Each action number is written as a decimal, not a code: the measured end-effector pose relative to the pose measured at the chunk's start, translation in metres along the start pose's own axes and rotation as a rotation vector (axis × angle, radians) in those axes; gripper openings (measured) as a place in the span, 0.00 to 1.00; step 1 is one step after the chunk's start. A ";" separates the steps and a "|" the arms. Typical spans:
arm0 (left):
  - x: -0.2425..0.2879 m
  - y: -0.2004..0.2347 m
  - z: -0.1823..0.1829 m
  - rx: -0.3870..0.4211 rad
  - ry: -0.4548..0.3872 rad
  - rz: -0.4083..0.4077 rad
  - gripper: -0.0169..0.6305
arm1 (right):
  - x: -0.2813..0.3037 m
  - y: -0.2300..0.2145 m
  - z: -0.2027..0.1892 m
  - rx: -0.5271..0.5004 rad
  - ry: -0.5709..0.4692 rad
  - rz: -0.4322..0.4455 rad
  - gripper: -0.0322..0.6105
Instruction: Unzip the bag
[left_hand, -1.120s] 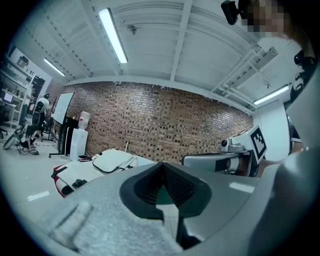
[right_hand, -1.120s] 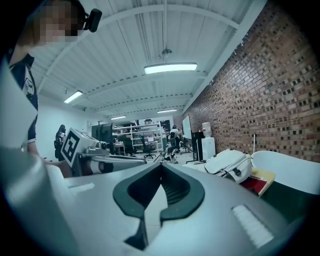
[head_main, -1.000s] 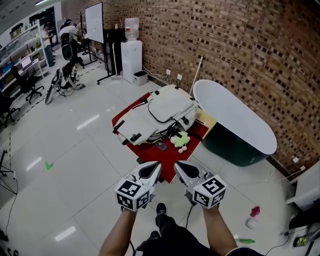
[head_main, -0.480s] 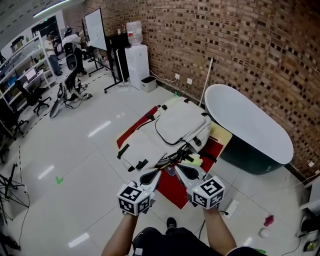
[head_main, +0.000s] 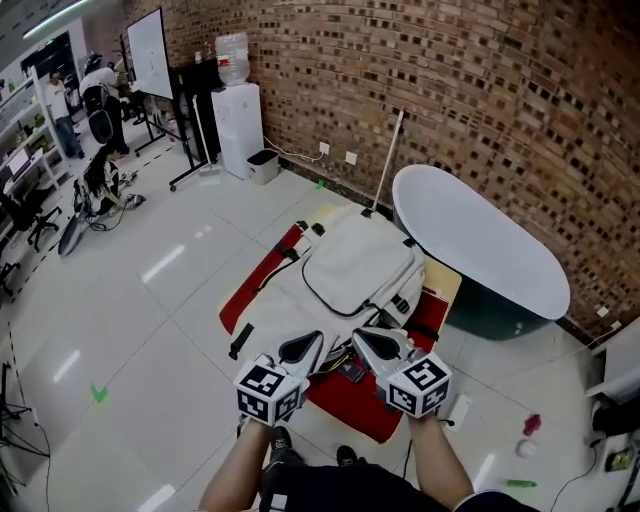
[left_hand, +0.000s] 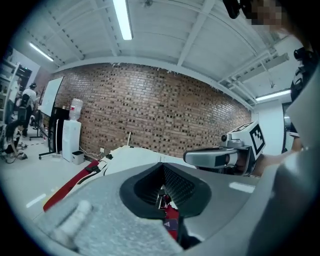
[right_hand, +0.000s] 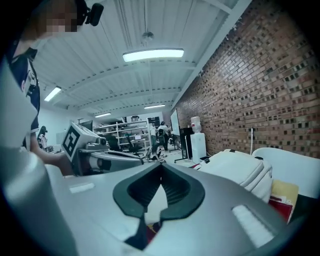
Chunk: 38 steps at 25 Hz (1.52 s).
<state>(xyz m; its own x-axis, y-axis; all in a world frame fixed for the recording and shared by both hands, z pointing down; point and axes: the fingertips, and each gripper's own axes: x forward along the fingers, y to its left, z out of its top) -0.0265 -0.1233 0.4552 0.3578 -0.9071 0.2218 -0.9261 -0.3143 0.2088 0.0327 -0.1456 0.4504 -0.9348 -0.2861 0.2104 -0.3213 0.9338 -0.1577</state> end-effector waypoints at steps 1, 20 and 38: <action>0.003 0.009 -0.001 -0.002 0.009 -0.026 0.03 | 0.008 -0.003 0.001 0.001 0.006 -0.030 0.05; 0.074 0.056 -0.063 0.025 0.252 -0.335 0.03 | 0.046 -0.100 -0.088 -0.003 0.306 -0.369 0.18; 0.104 0.079 -0.078 0.062 0.360 -0.339 0.03 | 0.081 -0.162 -0.160 -0.282 0.711 -0.201 0.26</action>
<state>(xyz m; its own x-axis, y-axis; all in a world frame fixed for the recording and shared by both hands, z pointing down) -0.0530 -0.2203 0.5686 0.6484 -0.6005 0.4680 -0.7520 -0.6007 0.2712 0.0334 -0.2857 0.6470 -0.5114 -0.3379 0.7901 -0.3347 0.9252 0.1790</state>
